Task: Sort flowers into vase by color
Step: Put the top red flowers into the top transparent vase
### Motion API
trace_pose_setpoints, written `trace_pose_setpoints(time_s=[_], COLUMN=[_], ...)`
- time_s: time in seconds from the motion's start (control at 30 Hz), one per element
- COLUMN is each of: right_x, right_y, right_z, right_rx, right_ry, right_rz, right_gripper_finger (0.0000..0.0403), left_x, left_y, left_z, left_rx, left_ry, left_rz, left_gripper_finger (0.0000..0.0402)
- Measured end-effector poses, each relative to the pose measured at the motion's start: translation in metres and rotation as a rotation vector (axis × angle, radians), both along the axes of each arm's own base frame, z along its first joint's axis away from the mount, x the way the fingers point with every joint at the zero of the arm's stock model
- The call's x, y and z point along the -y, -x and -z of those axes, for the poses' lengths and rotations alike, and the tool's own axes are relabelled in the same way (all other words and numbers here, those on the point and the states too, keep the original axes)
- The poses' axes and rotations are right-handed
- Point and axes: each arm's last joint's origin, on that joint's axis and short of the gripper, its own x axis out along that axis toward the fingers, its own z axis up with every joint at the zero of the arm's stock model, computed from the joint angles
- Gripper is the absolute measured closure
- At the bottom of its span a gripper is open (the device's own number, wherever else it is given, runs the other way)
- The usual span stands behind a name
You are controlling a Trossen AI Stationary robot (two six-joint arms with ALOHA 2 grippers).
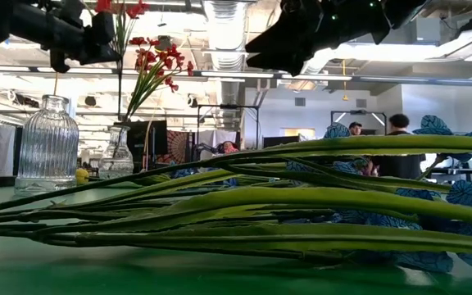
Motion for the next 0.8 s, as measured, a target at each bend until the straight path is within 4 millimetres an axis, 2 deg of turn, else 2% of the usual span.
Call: trace_pose_setpoints(time_s=[0.2, 0.8], right_x=[0.000, 0.000], right_y=[0.000, 0.001], right_z=[0.001, 0.002], right_rx=[-0.009, -0.024], right_ry=[-0.001, 0.004], right_rz=[-0.001, -0.003], right_gripper_finger=[0.0143, 0.0143], left_x=[-0.005, -0.027], left_y=[0.003, -0.006], left_z=[0.001, 0.016], left_rx=[-0.002, -0.091], left_ry=[0.006, 0.097], left_rz=[-0.007, -0.019], left_gripper_finger=[0.0402, 0.0401])
